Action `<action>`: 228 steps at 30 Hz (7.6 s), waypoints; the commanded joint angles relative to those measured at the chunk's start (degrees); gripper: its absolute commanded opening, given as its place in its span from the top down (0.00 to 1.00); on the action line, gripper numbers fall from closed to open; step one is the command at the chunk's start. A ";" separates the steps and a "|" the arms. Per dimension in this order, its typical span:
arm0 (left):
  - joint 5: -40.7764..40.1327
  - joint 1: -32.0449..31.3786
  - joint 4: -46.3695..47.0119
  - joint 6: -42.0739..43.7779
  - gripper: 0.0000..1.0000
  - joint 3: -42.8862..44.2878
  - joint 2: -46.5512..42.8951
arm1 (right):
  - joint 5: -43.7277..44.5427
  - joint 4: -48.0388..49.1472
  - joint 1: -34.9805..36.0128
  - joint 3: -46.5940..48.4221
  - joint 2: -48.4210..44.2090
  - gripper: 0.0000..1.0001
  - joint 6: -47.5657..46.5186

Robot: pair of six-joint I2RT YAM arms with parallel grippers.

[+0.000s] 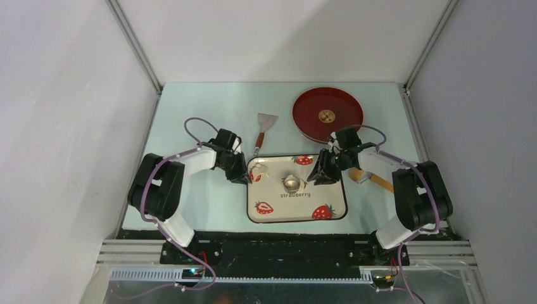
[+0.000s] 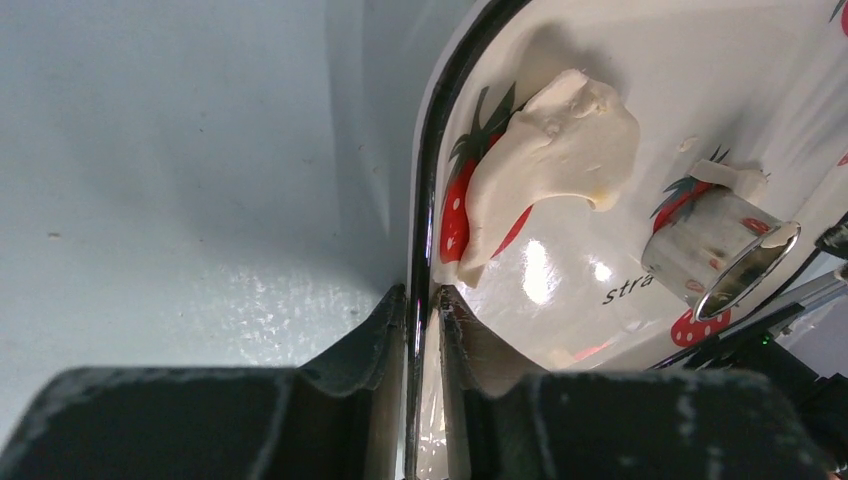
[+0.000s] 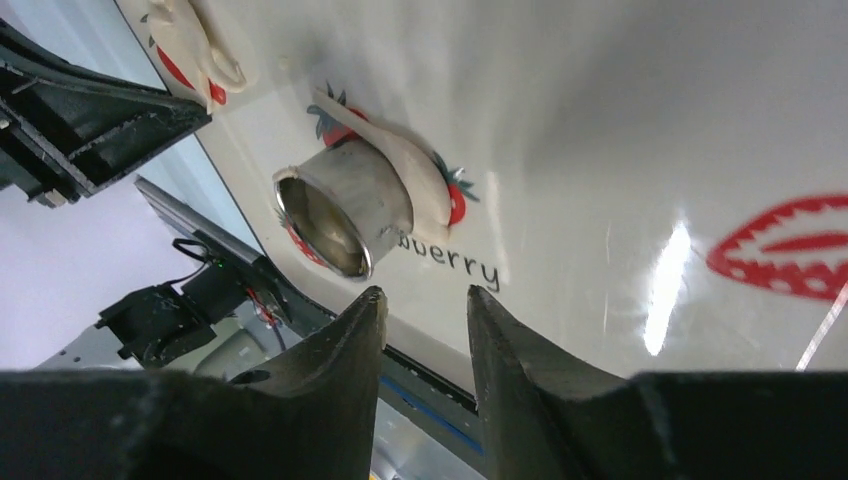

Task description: Roll out the dumpling wrappers from the dough

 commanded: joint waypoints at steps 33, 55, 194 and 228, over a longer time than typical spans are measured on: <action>1.81 -0.39 1.20 2.34 0.83 1.32 0.72 | -4.66 10.38 2.40 3.92 14.09 1.00 3.90; 1.56 -0.39 1.16 3.22 0.82 0.69 0.23 | 0.10 1.80 1.40 4.18 -0.05 1.00 2.34; -11.15 -23.82 2.24 -9.03 1.00 16.39 2.25 | 9.90 -12.78 0.83 2.23 -3.22 0.30 -10.54; -10.56 9.04 -5.69 3.55 1.00 -0.15 -18.45 | 9.53 -12.64 1.03 2.04 -4.99 0.15 -10.19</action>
